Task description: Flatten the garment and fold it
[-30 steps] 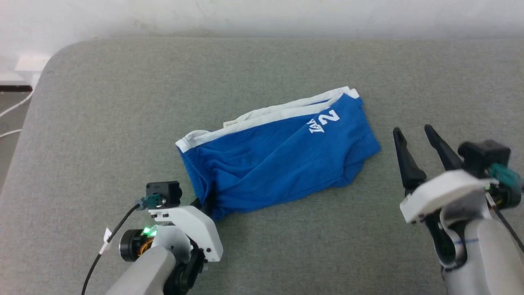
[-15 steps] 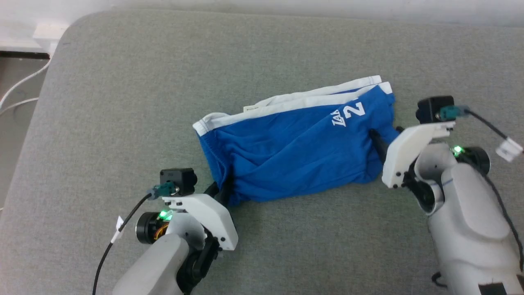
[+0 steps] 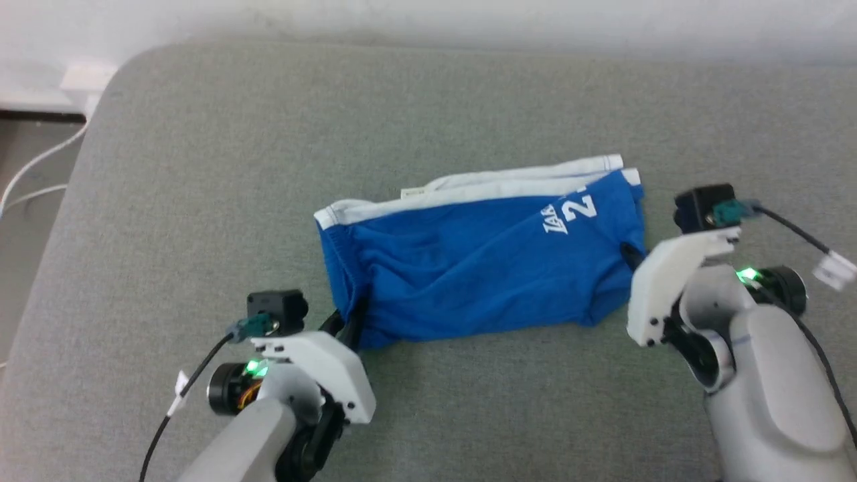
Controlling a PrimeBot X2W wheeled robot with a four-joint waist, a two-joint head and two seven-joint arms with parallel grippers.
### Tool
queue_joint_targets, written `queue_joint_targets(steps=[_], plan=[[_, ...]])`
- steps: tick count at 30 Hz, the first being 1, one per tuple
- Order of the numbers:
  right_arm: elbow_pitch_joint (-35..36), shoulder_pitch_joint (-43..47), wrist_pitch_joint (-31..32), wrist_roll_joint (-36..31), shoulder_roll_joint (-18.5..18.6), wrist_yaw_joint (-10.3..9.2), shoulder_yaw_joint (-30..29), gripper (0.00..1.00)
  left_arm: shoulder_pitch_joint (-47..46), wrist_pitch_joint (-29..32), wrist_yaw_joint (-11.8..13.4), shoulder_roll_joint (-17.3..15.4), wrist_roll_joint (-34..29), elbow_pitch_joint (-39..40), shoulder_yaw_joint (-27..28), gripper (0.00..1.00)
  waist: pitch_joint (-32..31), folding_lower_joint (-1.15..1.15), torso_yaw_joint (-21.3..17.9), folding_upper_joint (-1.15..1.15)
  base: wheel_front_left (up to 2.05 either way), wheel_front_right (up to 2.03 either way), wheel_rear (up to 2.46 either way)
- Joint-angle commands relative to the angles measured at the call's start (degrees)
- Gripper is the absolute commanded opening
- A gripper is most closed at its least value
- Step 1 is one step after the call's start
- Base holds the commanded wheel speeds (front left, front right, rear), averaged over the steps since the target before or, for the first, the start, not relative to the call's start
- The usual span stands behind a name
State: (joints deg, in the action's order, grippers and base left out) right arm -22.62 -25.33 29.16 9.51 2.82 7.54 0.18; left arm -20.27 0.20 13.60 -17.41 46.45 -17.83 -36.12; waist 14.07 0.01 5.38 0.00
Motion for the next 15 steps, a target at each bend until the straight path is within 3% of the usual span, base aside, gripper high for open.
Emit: queue_joint_targets(steps=[1,9,15], plan=[[1.33,1.15,-0.43,0.31,0.06,-0.05,-0.26,0.0,0.97,-0.14,0.1,-0.59,0.29,0.39,0.21,0.0,-2.14,-0.01,-1.22,0.0,0.0,0.0,0.0],[20.56,16.69,2.5,0.64,0.06,-0.05,-2.92,0.0,5.6,3.11,1.81,-4.09,0.73,6.99,-0.64,0.0,-5.05,-0.01,-3.22,0.0,0.0,0.0,0.0],[24.36,24.89,3.4,2.32,0.06,-0.05,-4.98,0.0,8.5,5.73,2.56,-4.71,1.68,8.99,-2.0,0.0,-4.97,-0.01,-4.33,0.0,0.0,0.0,0.0]])
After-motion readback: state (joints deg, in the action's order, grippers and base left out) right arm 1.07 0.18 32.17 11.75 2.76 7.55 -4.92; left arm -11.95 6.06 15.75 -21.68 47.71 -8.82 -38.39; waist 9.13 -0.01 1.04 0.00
